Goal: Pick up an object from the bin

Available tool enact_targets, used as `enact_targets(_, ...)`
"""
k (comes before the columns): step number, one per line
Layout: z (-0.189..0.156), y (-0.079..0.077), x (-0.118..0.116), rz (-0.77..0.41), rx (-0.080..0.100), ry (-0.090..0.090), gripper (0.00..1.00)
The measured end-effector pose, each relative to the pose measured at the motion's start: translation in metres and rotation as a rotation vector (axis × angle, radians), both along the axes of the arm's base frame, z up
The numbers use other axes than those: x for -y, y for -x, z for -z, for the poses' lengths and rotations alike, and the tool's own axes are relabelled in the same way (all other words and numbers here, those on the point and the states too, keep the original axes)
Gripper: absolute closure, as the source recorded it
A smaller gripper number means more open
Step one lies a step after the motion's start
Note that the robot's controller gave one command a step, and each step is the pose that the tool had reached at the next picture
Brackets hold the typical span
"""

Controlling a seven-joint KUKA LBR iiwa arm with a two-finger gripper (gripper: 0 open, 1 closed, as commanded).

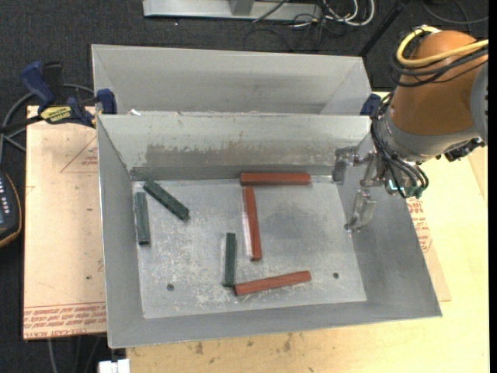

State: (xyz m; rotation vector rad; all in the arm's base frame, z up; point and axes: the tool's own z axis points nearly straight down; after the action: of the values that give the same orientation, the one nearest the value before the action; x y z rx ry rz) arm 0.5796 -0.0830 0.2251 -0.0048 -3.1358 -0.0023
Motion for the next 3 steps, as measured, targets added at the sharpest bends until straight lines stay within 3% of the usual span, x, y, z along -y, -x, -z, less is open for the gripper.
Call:
enact_targets(1,0.084,0.034,-0.033,0.024,-0.003,-0.002,0.00)
enact_targets(2,0.159,0.072,-0.054,-0.081,-0.001,-0.002,0.00)
enact_targets(3,0.155,0.069,-0.053,-0.082,0.006,0.000,1.00)
